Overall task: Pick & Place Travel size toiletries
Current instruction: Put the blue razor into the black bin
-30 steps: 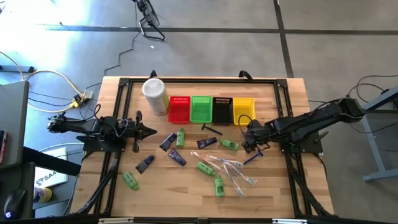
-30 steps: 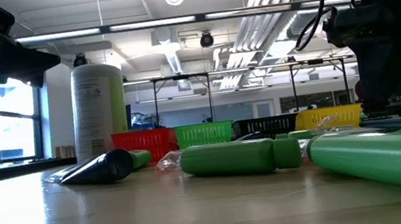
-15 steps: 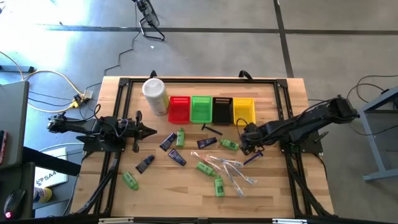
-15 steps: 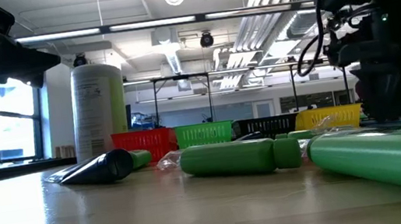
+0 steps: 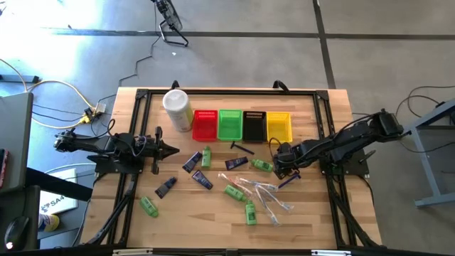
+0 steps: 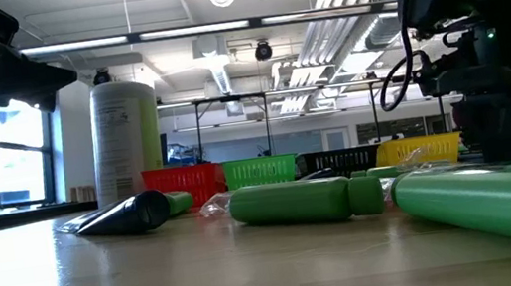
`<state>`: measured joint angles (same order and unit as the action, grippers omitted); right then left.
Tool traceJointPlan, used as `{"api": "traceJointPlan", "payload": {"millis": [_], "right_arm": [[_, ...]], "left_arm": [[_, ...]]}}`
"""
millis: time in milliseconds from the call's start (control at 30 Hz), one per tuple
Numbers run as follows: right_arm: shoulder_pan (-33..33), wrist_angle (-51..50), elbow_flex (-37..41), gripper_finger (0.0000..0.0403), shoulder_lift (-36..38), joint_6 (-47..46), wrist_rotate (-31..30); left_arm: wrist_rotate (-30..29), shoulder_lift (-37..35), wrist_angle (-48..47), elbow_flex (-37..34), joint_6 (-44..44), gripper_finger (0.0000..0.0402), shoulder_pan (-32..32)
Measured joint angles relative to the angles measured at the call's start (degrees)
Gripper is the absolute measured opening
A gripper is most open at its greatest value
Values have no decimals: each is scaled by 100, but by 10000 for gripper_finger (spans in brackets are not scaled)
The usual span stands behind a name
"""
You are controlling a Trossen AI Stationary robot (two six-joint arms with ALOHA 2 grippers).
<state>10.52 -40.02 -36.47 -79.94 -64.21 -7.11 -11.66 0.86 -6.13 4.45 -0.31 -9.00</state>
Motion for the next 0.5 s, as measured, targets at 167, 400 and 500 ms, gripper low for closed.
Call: {"api": "traceJointPlan", "payload": {"millis": [167, 400, 500], "right_arm": [[-1, 21, 0, 215, 0, 15, 35], [-1, 20, 0, 215, 0, 19, 253], [0, 19, 0, 215, 0, 19, 309]], "left_arm": [[17, 2, -2, 0, 1, 7, -1], [17, 2, -2, 0, 0, 7, 0], [15, 0, -4, 0, 0, 7, -2]]}}
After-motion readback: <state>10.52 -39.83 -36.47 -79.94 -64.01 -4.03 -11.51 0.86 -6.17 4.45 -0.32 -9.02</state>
